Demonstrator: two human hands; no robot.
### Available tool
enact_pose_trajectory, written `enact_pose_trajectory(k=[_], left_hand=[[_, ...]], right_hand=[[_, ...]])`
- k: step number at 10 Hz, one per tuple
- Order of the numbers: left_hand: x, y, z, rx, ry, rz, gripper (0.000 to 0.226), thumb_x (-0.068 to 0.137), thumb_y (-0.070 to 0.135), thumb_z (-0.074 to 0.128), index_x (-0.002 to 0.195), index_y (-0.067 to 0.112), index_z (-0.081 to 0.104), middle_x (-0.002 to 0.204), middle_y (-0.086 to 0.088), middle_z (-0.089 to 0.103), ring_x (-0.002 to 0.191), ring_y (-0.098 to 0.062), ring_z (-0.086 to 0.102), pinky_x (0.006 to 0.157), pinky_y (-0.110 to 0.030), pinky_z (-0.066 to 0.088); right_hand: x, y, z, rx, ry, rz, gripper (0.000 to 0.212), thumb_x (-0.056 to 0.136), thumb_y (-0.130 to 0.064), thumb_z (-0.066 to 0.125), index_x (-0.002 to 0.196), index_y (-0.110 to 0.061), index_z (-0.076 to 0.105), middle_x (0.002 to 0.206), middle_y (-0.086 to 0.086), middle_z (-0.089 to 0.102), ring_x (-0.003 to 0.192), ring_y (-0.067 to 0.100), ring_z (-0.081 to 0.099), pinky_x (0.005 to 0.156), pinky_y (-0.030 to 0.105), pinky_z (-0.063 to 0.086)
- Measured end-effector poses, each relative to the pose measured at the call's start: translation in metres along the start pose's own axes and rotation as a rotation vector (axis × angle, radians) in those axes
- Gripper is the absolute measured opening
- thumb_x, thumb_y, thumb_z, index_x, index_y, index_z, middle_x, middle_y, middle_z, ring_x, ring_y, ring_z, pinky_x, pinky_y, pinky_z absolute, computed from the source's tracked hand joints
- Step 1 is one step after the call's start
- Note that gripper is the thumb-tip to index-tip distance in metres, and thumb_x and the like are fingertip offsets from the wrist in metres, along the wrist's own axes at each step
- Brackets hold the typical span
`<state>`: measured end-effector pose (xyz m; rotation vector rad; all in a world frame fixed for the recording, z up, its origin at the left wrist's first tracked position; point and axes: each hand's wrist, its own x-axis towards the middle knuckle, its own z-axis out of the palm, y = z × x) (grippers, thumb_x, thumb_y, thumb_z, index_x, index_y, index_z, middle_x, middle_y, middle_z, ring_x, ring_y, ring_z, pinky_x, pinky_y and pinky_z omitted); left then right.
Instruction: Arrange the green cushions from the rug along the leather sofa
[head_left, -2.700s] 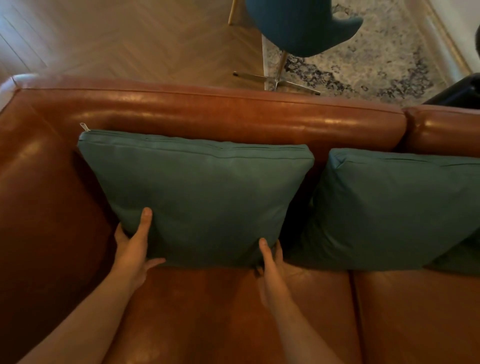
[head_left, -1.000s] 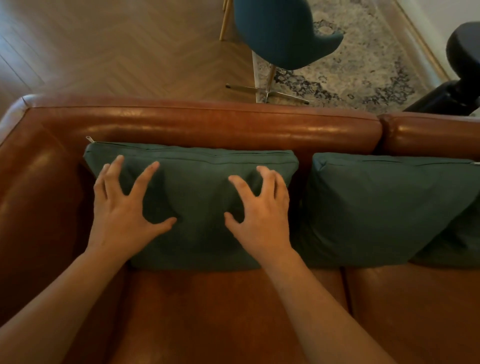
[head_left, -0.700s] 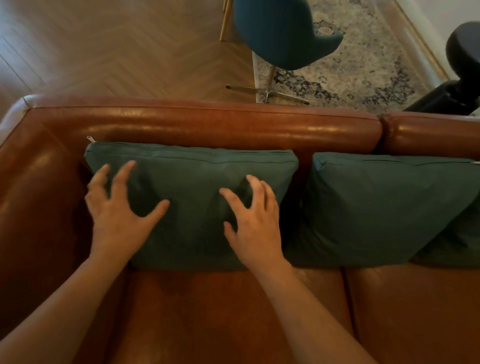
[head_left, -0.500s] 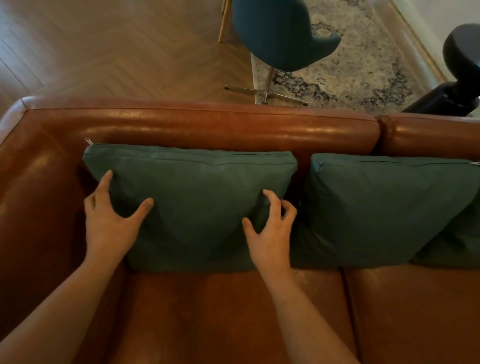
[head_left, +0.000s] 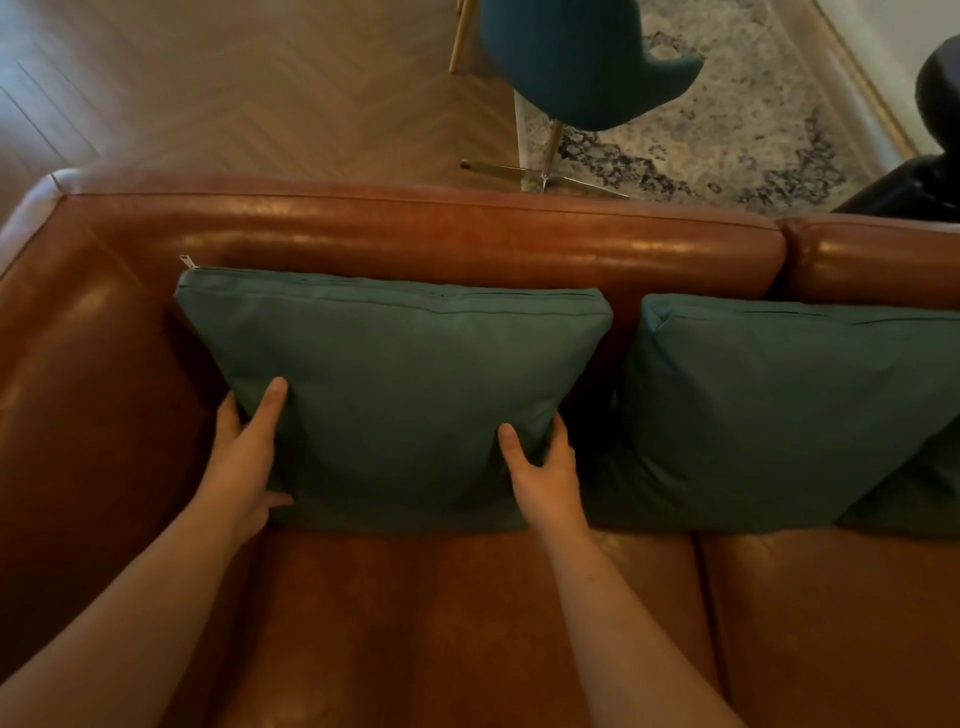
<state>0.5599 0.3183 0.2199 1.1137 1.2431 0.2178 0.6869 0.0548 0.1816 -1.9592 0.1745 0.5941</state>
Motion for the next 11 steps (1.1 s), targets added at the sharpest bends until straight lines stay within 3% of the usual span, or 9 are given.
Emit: enact_pose_trajectory(k=[1,2,3,5,6,8,11], left_hand=[[0.002,0.003,0.004,0.031,0.027,-0.009,0.088,0.09,0.07,0.067,0.161,0.053,0.019,0.168,0.007,0.033,0.153,-0.038,0.032,0.11,-0.082,0.029],[-0.009,0.004,0.002,0.105,0.115,0.05,0.09,0.087,0.074,0.066,0.161,0.052,0.02,0.165,0.004,0.039,0.147,-0.036,0.042,0.109,-0.071,0.041],[-0.026,0.008,0.0,0.304,0.121,0.132,0.113,0.065,0.088,0.068,0.16,0.052,0.018,0.161,0.0,0.044,0.141,-0.033,0.05,0.111,-0.06,0.045],[-0.094,0.027,0.018,0.762,-0.093,0.354,0.102,0.085,0.065,0.075,0.164,0.048,0.012,0.166,-0.01,0.033,0.148,-0.032,0.042,0.118,-0.051,0.04],[-0.131,0.04,0.027,0.983,-0.152,0.478,0.104,0.086,0.068,0.072,0.164,0.051,0.006,0.169,-0.011,0.023,0.152,-0.04,0.032,0.12,-0.056,0.035],[-0.207,0.058,0.045,1.364,-0.147,0.663,0.107,0.084,0.081,0.061,0.163,0.054,-0.005,0.176,-0.008,-0.001,0.16,-0.042,0.0,0.127,-0.066,0.011],[-0.304,0.043,0.099,1.611,-0.265,0.816,0.112,0.081,0.087,0.057,0.162,0.051,-0.012,0.175,-0.008,-0.014,0.16,-0.045,-0.009,0.124,-0.069,0.002]], right_hand=[[0.005,-0.004,0.0,-0.019,-0.023,0.006,0.091,0.092,-0.063,0.068,0.166,-0.034,0.024,0.165,-0.002,0.033,0.151,0.028,0.036,0.12,0.046,0.039],[-0.008,-0.009,-0.013,-0.014,0.0,-0.001,0.093,0.092,-0.058,0.071,0.166,-0.03,0.023,0.166,0.003,0.031,0.151,0.029,0.036,0.12,0.044,0.039],[-0.029,-0.018,-0.027,-0.094,0.042,-0.03,0.096,0.094,-0.054,0.071,0.167,-0.024,0.017,0.169,0.007,0.022,0.153,0.031,0.032,0.118,0.041,0.036],[-0.063,-0.051,-0.059,-0.303,0.033,-0.137,0.098,0.093,-0.058,0.07,0.167,-0.032,0.011,0.172,0.008,0.011,0.156,0.036,0.022,0.121,0.051,0.034],[-0.082,-0.071,-0.083,-0.425,0.004,-0.142,0.099,0.094,-0.059,0.068,0.167,-0.036,0.005,0.174,0.01,0.005,0.158,0.04,0.017,0.121,0.055,0.033],[-0.126,-0.089,-0.143,-0.663,-0.042,-0.083,0.099,0.096,-0.063,0.062,0.166,-0.039,-0.003,0.175,0.014,-0.003,0.158,0.045,0.008,0.122,0.062,0.026],[-0.19,-0.061,-0.251,-0.773,-0.016,-0.02,0.1,0.095,-0.067,0.058,0.165,-0.04,-0.008,0.175,0.012,-0.007,0.16,0.041,-0.004,0.124,0.067,0.017]])
